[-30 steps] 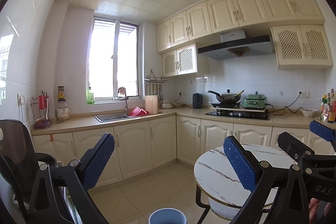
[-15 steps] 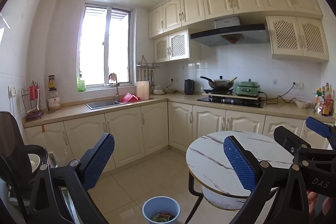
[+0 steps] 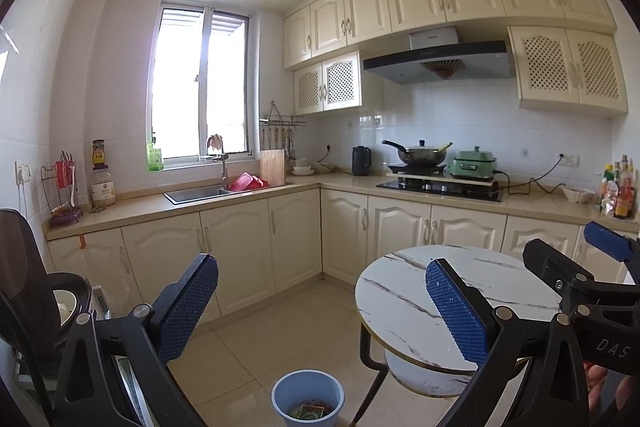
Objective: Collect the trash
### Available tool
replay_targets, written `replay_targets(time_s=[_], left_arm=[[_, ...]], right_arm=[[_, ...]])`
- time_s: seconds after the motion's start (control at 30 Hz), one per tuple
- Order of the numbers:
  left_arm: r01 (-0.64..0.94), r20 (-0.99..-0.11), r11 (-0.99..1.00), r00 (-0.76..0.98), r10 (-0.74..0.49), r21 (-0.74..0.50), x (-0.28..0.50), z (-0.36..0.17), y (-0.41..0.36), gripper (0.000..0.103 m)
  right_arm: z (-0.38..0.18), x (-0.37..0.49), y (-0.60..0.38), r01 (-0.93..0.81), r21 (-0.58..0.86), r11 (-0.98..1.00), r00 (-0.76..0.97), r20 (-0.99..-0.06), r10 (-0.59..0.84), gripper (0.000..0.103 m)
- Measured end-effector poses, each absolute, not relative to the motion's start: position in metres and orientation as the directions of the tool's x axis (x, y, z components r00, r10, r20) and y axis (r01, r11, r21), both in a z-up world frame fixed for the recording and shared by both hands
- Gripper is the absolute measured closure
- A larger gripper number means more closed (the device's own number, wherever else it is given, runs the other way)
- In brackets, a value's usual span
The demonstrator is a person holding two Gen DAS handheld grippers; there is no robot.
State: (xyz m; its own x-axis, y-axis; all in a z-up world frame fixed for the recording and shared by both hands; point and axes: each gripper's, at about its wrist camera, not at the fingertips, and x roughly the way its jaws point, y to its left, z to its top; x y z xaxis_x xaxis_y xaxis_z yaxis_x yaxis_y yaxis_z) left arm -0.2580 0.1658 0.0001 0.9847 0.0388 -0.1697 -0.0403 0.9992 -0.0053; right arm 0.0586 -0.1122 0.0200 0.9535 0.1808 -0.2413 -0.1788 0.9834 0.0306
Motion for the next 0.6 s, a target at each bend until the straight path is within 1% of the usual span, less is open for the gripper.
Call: replay_targets(time_s=[0.6], left_arm=[[-0.035,-0.167,0.999,0.985,0.034,-0.004,-0.2565,0.0028,0.1745,0.001]], right_arm=[[0.0194,0.0590,-0.1124,-0.180,0.030,0.983,0.953,-0.240,0.182,0.000]])
